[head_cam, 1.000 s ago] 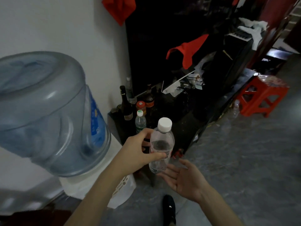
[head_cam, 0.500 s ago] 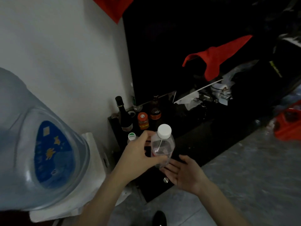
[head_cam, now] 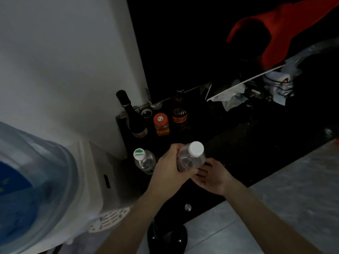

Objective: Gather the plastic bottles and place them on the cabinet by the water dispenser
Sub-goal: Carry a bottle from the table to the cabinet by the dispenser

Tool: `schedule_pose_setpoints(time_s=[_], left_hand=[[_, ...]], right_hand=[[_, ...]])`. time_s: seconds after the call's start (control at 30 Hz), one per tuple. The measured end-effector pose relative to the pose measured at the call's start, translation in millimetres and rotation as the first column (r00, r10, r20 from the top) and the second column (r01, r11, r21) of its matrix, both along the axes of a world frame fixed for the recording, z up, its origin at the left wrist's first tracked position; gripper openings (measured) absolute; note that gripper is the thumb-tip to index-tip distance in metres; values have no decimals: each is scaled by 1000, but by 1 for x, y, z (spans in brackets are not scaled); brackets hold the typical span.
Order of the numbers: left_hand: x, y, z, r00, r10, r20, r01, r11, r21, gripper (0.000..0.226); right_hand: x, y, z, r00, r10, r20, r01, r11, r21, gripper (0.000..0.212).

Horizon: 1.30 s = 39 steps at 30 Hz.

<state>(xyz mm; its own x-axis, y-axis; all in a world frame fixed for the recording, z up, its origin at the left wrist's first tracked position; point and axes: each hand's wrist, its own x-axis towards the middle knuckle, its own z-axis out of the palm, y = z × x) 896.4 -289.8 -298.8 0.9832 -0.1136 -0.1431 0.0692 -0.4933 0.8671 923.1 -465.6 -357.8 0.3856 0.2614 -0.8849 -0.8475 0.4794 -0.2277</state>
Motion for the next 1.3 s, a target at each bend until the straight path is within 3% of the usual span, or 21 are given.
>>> schedule_pose_setpoints(time_s=[0.37, 0.53, 0.73, 0.97, 1.17, 1.3], left_hand=[[19, -6, -61, 985, 169, -42, -172, 982, -82, 61], [22, -2, -74, 988, 140, -60, -144, 987, -75, 58], [24, 3, -84, 990, 110, -91, -118, 990, -78, 58], [7, -1, -55, 986, 115, -123, -98, 986, 134, 102], [-13, 2, 26, 993, 23, 113, -65, 921, 383, 87], [-21, 14, 75, 960, -39, 277, -145, 779, 610, 79]], right_hand=[[33, 21, -50, 1000, 31, 0, -31, 997, -66, 44], [35, 27, -54, 998, 55, 12, -52, 987, -151, 39], [35, 18, -49, 998, 56, 16, -54, 992, -115, 50], [24, 12, -23, 995, 51, 83, -35, 982, -188, 40], [7, 2, 41, 961, 132, 242, -37, 931, -364, 37], [-9, 1, 96, 804, 465, 369, -116, 733, -670, 44]])
